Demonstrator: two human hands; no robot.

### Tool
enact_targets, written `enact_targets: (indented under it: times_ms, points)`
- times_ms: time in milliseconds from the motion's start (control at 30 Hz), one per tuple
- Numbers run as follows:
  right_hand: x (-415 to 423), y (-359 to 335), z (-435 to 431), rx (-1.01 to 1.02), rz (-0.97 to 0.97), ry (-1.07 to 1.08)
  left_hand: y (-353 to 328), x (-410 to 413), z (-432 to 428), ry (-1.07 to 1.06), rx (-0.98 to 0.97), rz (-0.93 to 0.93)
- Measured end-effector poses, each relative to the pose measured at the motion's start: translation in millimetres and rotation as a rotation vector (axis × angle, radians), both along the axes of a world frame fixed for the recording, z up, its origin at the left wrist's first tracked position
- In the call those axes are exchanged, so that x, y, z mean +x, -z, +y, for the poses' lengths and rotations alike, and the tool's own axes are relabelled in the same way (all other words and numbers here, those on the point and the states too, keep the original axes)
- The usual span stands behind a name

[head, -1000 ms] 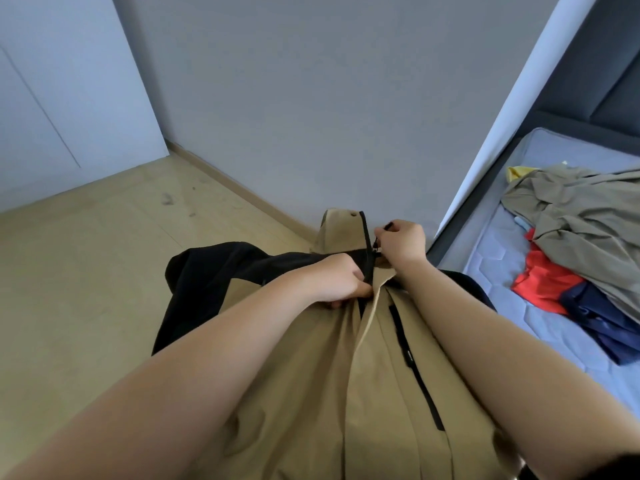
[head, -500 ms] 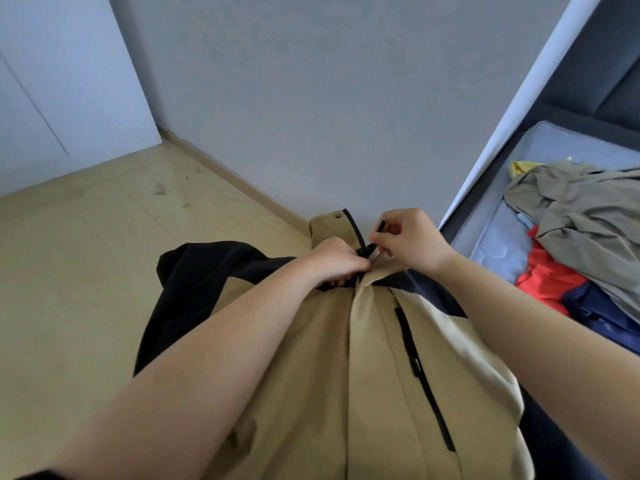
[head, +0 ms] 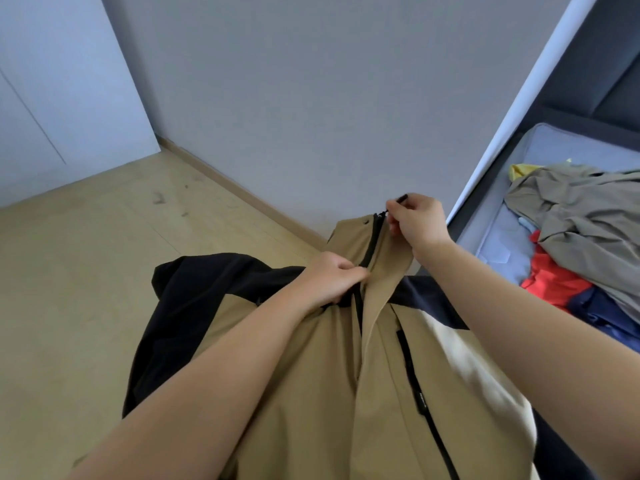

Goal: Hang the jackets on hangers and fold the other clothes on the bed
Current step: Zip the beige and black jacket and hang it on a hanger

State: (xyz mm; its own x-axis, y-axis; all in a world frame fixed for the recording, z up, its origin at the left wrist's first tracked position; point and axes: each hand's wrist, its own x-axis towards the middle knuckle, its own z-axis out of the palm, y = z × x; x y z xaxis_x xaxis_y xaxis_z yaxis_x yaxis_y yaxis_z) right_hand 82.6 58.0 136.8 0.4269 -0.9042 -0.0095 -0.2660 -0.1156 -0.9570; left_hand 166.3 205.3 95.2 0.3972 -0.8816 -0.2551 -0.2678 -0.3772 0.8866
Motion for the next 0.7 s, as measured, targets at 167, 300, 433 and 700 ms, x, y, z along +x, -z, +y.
enact_targets:
  times_ms: [167, 300, 433, 700]
  points:
    - [-6.6, -10.5, 8.2, -0.013, -0.094, -0.021, -12.2, -2.1, -26.2, -0.188, -0.152, -0.268]
    - [-17.8, -12.2, 10.6, 0.009, -0.092, -0.058, -11.0, -5.4, -41.0, -0.182, -0.176, -0.36]
    - [-27.9, -13.9, 9.5, -0.069, -0.046, -0.154, 4.3, -6.5, -38.6, -0.141, -0.213, -0.374]
    - [-25.7, -22.5, -7.9, -1.171, 0.49, -0.311, 18.8, -4.5, -34.9, -0.077, -0.279, -0.42]
